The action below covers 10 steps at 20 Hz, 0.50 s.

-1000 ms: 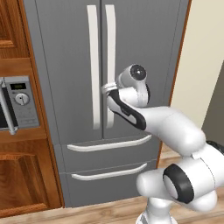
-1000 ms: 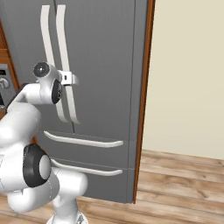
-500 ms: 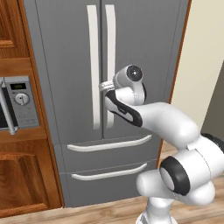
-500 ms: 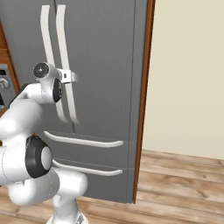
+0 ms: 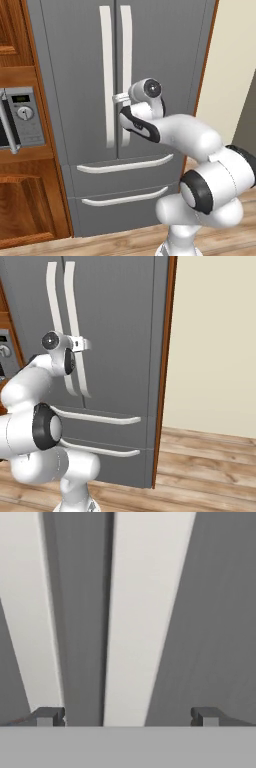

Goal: Gather the onion and eggplant from the fridge and place them on a tray on the dining counter. Then gather the fish and chicken drumstick from the fridge and place them on the other tray.

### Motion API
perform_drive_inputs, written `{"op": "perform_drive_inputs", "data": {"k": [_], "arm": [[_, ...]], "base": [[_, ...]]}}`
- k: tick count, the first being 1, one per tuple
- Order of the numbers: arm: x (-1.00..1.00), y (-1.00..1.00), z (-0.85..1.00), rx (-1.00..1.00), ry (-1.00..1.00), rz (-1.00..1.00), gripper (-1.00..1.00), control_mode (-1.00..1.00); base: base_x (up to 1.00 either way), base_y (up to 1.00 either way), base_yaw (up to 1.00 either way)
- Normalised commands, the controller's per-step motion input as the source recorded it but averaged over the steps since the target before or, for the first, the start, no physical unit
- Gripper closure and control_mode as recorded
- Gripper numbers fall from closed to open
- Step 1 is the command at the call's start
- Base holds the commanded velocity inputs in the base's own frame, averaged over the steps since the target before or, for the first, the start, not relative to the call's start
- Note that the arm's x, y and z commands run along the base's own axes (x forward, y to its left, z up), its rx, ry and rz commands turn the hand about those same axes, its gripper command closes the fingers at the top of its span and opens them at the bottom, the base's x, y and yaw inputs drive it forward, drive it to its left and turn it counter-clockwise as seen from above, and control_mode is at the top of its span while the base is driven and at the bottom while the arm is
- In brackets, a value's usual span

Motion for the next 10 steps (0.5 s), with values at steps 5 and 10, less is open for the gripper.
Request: {"op": "perform_drive_inputs", "data": {"k": [5,10], "arm": [[0.34,0.00,0.00,0.00,-0.02,0.00,-1.00,-1.00],[0.52,0.00,-0.14,0.00,0.00,0.00,-1.00,-1.00]], "base": [[0.00,0.00,0.00],[0.00,0.00,0.00]]}}
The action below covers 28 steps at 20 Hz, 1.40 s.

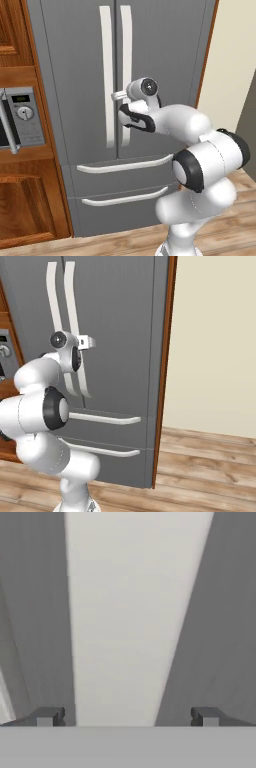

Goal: Gather the onion and eggplant from the fridge and place them on a tray on the dining counter. Then gather the fish and chicken drumstick from the fridge and place them on the other tray.

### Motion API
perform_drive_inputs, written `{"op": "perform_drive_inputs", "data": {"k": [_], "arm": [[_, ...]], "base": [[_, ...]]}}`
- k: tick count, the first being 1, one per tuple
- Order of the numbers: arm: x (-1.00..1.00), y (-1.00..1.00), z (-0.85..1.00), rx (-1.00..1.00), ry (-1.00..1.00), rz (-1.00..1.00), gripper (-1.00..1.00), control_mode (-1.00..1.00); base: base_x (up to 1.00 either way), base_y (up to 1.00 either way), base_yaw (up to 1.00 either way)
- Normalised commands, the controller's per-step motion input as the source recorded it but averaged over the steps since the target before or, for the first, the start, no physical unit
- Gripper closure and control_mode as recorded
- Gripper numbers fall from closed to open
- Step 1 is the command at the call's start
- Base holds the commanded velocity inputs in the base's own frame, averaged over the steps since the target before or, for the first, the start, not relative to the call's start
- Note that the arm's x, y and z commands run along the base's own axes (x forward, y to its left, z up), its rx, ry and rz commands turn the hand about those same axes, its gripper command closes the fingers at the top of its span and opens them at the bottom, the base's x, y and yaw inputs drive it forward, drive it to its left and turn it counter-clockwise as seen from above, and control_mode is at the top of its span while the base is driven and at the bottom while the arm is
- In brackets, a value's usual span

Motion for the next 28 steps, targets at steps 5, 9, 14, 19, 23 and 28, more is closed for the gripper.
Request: {"op": "perform_drive_inputs", "data": {"k": [5,9,14,19,23,28], "arm": [[0.56,0.00,-0.23,0.00,0.00,0.00,-1.00,-1.00],[0.53,0.00,-0.24,0.00,0.00,0.00,-1.00,-1.00],[0.60,0.00,-0.20,0.00,0.00,0.00,1.00,-1.00],[0.18,0.00,0.00,0.07,0.00,0.01,1.00,-1.00],[-0.13,0.00,0.14,0.02,0.00,0.00,1.00,-1.00],[-0.37,0.00,0.14,0.00,0.00,0.00,1.00,-1.00]], "base": [[0.00,0.00,0.00],[0.00,0.00,0.00],[0.00,0.00,0.00],[0.00,0.00,0.00],[0.00,0.00,0.00],[0.00,0.00,0.00]]}}
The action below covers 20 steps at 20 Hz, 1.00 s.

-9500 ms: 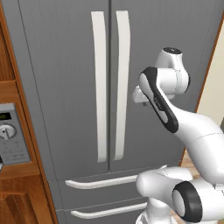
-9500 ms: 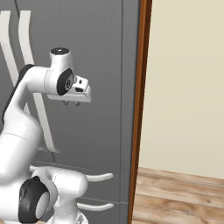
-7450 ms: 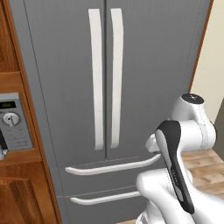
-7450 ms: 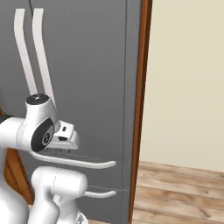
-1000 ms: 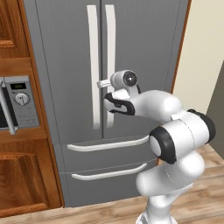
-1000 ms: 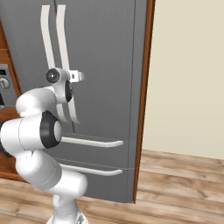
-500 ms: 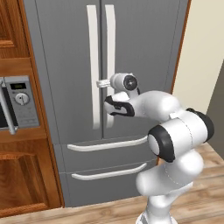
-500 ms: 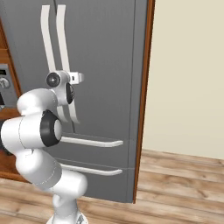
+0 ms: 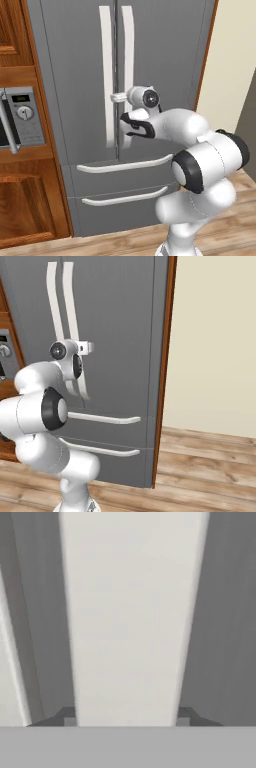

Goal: Gather the onion and eggplant from the fridge and place them on a tray on the dining counter. Then gather the fish and chicken drumstick from the fridge and place them on the other tray.

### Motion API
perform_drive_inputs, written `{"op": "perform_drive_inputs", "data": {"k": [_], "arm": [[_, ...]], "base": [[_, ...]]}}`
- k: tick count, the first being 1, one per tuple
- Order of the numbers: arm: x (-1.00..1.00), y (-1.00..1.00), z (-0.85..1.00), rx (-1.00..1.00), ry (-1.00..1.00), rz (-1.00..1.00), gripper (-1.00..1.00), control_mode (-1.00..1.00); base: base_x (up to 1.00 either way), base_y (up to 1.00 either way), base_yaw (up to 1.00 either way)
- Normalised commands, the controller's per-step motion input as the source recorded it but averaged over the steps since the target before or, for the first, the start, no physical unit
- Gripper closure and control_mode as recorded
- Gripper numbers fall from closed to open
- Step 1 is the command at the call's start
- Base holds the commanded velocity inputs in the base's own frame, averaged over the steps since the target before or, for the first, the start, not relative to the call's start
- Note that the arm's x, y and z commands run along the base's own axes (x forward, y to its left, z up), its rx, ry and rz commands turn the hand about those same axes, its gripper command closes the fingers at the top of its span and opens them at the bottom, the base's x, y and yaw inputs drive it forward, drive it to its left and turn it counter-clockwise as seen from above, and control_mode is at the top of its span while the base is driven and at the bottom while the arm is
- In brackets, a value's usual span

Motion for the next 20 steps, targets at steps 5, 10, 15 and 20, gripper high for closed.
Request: {"op": "perform_drive_inputs", "data": {"k": [5,10,15,20], "arm": [[-0.93,0.00,0.16,0.01,0.05,-0.08,1.00,-1.00],[-1.00,-0.26,0.02,0.08,0.18,-0.02,1.00,-1.00],[-0.99,-0.46,0.01,0.15,0.22,0.03,1.00,-1.00],[-1.00,-0.65,0.00,0.13,0.14,0.01,1.00,-1.00]], "base": [[0.00,0.00,0.00],[0.00,0.00,0.00],[0.00,0.00,0.00],[0.00,0.00,0.00]]}}
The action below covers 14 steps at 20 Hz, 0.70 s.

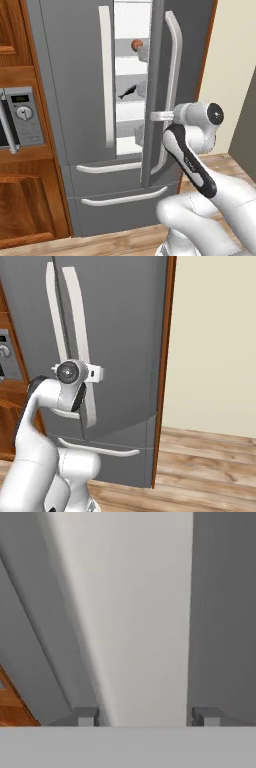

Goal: Gather the onion and eggplant from the fridge and place them on a tray on the dining counter. Then gather the fish and chicken drumstick from the fridge and place them on the other tray.

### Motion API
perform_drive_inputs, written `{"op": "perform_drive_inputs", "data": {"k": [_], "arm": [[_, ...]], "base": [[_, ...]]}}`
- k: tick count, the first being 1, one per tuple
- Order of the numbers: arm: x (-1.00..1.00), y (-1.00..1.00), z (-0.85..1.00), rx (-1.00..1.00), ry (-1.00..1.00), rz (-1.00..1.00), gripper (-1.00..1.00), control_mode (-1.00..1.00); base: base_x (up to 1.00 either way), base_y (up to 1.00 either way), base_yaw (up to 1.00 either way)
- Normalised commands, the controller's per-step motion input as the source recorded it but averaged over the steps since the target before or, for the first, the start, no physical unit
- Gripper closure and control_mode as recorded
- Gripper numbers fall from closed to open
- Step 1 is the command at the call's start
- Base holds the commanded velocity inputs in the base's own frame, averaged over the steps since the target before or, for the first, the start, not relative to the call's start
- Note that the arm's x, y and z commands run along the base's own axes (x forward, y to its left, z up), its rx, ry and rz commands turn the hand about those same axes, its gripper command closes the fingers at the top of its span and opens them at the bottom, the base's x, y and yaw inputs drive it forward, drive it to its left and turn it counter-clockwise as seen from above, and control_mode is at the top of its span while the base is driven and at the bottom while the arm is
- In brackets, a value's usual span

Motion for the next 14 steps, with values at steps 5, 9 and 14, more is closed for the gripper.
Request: {"op": "perform_drive_inputs", "data": {"k": [5,9,14], "arm": [[-1.00,-0.68,0.00,0.07,0.11,-0.01,1.00,-1.00],[-1.00,-0.32,0.00,0.00,0.09,-0.04,1.00,-1.00],[-1.00,0.12,0.00,-0.15,0.04,-0.19,1.00,-1.00]], "base": [[0.00,0.00,0.00],[0.00,0.00,0.00],[0.00,0.00,0.00]]}}
